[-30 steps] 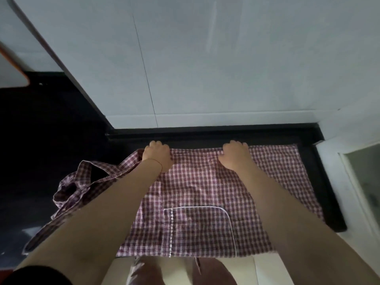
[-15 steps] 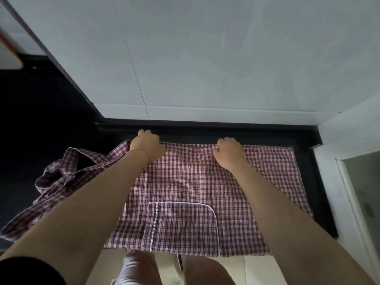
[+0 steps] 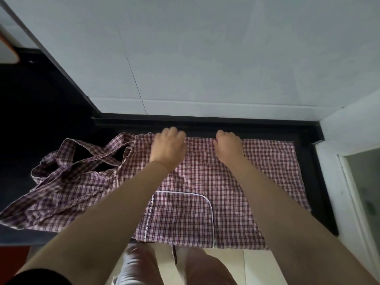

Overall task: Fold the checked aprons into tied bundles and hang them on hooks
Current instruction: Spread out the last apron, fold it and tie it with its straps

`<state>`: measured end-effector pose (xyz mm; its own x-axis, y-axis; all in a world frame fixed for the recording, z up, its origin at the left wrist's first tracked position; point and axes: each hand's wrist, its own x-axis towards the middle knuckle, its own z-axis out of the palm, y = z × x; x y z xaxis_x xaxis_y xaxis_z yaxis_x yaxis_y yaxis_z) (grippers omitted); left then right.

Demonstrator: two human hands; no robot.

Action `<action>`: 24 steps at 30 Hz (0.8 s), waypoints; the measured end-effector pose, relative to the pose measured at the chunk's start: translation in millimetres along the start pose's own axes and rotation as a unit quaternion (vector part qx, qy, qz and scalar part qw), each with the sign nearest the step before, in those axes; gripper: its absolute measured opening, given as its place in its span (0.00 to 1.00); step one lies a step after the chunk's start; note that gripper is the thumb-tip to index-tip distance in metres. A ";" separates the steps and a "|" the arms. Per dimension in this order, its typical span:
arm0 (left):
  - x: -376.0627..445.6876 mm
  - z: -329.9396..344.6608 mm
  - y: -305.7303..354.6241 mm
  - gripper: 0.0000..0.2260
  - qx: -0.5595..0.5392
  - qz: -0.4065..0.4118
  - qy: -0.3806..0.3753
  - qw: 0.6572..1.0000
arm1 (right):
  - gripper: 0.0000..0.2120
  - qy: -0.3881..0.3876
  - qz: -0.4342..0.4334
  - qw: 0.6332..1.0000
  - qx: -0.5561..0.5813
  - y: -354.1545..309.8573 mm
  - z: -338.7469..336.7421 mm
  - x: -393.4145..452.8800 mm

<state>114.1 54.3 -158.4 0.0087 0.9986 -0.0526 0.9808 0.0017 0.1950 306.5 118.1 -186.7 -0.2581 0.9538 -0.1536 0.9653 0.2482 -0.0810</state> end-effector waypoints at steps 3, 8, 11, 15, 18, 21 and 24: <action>-9.4 15.7 38.8 0.26 -0.016 0.035 -0.129 0.991 | 0.13 -0.007 0.002 1.000 -0.005 3.9 -2.6 -0.8; -1.7 20.2 54.9 0.45 0.062 -0.009 -0.200 0.978 | 0.16 -0.027 0.027 0.999 -0.032 40.3 -12.8 -3.8; 7.7 15.1 60.4 0.47 0.060 -0.030 -0.223 0.973 | 0.13 -0.046 0.068 0.995 -0.057 83.0 -24.3 -9.3; 10.8 15.7 70.5 0.46 0.047 -0.058 -0.250 0.965 | 0.10 -0.001 0.136 0.988 -0.073 126.0 -32.9 -18.3; 3.3 26.0 77.8 0.37 0.025 -0.068 -0.188 0.979 | 0.19 -0.017 0.120 0.991 -0.059 142.1 -33.6 -17.9; -15.0 40.3 76.3 0.31 -0.003 -0.065 -0.111 0.992 | 0.26 -0.077 0.078 0.994 -0.023 147.2 -34.2 -11.6; -35.1 53.8 69.7 0.31 -0.004 -0.122 -0.094 0.988 | 0.24 -0.125 0.067 0.989 -0.043 144.5 -41.0 -2.2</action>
<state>192.7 16.5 -195.7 -0.1915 0.9407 -0.2800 0.9563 0.2431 0.1624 448.2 158.8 -157.7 -0.1191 0.9099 -0.3975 0.9885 0.1464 0.0389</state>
